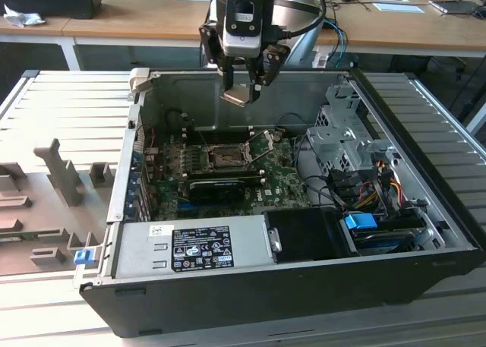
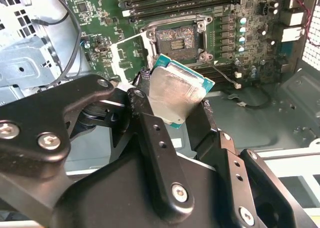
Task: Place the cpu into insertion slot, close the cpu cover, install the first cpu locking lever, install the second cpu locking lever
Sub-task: 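Place the cpu into insertion slot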
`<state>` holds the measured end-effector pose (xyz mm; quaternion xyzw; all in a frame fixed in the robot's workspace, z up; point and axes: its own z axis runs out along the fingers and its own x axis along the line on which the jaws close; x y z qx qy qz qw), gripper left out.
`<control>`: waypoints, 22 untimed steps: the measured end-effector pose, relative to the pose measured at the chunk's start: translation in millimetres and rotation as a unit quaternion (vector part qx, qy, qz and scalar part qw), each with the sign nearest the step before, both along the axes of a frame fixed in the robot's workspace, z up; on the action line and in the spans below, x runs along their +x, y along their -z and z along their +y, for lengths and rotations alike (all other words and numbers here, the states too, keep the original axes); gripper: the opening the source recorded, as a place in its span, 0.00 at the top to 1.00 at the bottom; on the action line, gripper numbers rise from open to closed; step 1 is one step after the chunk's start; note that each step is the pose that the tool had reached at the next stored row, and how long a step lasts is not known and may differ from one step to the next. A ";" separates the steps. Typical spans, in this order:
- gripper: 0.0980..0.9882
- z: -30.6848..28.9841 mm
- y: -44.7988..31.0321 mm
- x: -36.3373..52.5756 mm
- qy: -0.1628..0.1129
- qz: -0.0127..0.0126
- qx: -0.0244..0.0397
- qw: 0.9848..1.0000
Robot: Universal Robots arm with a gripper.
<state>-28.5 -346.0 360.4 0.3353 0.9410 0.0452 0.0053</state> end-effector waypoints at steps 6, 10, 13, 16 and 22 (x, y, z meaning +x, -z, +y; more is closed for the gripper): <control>0.51 0.0 0.1 0.0 0.020 0.000 0.000 1.000; 0.51 0.0 0.2 0.0 0.032 0.000 0.000 0.999; 0.51 0.0 0.2 0.0 0.045 0.000 0.000 0.999; 0.51 0.0 0.4 0.0 0.058 0.000 0.000 0.998; 0.51 0.0 0.6 0.0 0.090 0.000 0.000 0.996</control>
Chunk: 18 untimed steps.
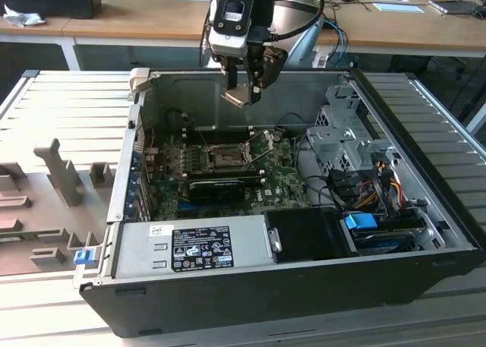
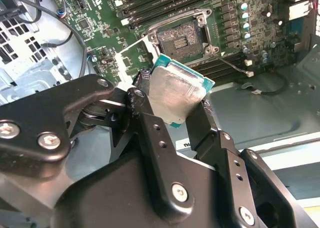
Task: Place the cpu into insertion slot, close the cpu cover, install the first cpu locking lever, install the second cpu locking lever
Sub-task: 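Place the cpu into insertion slot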
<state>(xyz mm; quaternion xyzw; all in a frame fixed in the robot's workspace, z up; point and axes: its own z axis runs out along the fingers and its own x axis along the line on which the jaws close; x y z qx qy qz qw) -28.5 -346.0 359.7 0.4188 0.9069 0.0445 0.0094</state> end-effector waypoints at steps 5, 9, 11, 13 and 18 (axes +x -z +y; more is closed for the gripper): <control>0.51 0.0 0.2 0.0 0.021 0.000 0.000 1.000; 0.51 0.1 0.3 0.0 0.034 0.000 0.000 0.999; 0.51 0.1 0.7 0.0 0.049 0.000 0.000 0.999; 0.51 0.1 0.9 0.0 0.065 0.000 0.000 0.998; 0.51 0.1 1.4 0.0 0.108 0.000 0.000 0.994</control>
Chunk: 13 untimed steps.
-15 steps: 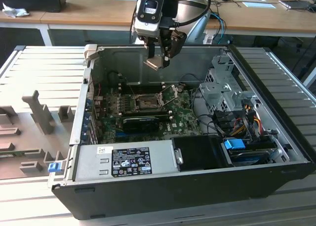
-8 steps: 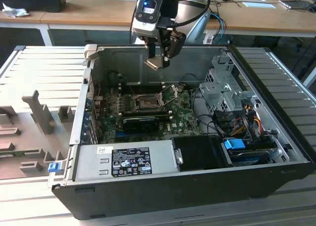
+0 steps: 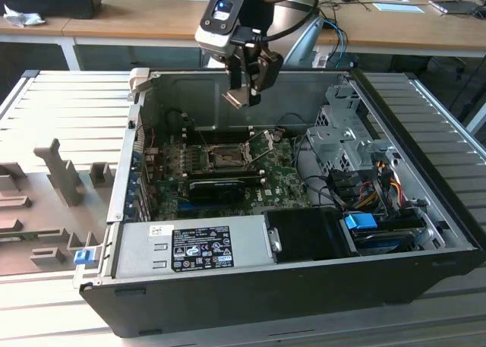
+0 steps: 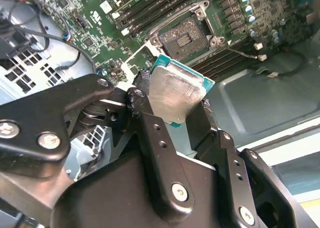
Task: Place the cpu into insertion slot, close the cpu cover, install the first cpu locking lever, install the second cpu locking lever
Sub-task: 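Place the cpu into insertion slot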
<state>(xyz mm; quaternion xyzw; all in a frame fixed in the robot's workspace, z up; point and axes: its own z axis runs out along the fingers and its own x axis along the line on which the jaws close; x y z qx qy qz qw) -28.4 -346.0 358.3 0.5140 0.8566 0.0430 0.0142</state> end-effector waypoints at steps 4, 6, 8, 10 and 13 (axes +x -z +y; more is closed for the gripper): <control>0.51 0.0 0.4 0.0 0.034 0.000 0.000 0.999; 0.51 0.0 0.7 0.0 0.054 0.000 0.000 0.999; 0.51 0.0 1.0 0.0 0.070 0.000 0.000 0.998; 0.51 0.0 1.5 0.0 0.089 0.000 0.000 0.996; 0.51 0.0 2.3 0.0 0.111 0.000 0.000 0.994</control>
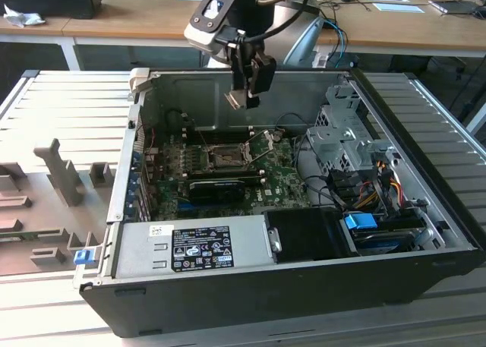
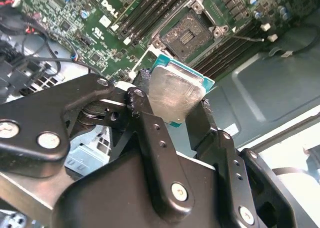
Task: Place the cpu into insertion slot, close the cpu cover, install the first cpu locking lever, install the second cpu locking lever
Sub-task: 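Place the cpu into insertion slot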
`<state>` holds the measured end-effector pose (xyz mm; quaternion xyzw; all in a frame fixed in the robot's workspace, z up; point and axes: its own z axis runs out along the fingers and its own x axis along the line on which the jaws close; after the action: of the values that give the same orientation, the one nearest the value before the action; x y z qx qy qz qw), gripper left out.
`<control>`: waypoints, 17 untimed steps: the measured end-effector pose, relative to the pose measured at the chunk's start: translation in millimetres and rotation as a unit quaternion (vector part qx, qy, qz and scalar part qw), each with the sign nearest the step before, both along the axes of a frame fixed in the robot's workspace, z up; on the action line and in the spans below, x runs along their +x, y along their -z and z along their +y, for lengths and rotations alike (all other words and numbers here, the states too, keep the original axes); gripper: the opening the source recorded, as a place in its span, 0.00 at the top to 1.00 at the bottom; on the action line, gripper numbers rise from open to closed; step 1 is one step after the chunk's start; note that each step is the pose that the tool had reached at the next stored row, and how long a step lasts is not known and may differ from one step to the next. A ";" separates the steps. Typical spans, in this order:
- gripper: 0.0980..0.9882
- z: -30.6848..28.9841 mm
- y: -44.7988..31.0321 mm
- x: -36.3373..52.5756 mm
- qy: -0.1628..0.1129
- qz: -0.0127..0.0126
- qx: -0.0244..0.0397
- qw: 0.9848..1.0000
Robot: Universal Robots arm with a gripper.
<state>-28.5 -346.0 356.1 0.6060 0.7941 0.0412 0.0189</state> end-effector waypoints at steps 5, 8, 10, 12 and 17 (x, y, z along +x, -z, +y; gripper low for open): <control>0.51 0.0 2.5 0.0 0.035 0.000 0.000 0.999; 0.51 0.0 5.2 0.0 0.049 0.000 0.000 0.999; 0.51 0.0 5.9 0.0 0.055 0.000 0.000 0.998; 0.51 0.0 7.0 0.0 0.059 0.000 0.000 0.998; 0.51 0.0 9.7 0.0 0.059 0.000 0.000 0.998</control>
<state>-28.4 -345.9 346.3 0.6518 0.7570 0.0400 0.0213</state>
